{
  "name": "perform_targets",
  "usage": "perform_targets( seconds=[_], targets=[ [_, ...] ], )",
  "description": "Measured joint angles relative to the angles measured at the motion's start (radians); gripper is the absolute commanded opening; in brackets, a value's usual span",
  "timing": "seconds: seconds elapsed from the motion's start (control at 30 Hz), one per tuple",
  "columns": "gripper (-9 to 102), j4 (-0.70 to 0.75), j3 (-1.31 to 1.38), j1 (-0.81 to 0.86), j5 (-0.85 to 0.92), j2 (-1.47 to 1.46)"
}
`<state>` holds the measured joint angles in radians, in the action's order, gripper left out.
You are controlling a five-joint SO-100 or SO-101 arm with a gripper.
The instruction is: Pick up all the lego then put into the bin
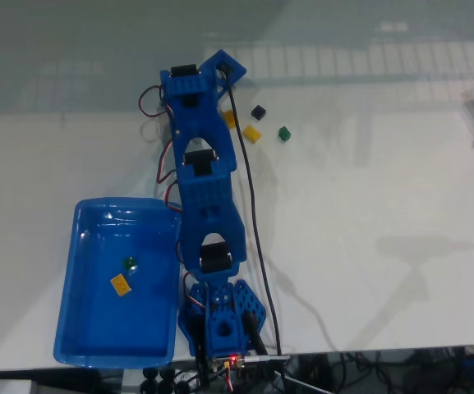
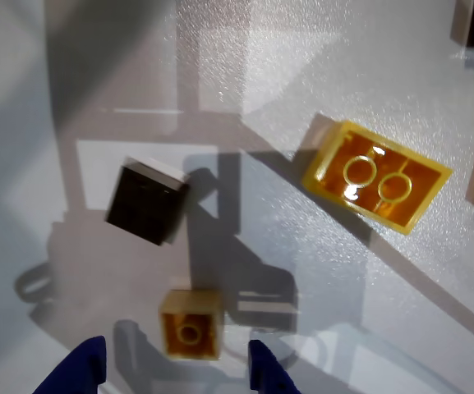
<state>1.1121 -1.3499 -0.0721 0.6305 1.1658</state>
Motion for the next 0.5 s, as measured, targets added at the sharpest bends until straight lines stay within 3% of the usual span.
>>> perform_targets(
  seconds=[0.5],
  targets=[
    [19, 0.029, 0.064, 0.000, 0.011, -0.069]
  ],
)
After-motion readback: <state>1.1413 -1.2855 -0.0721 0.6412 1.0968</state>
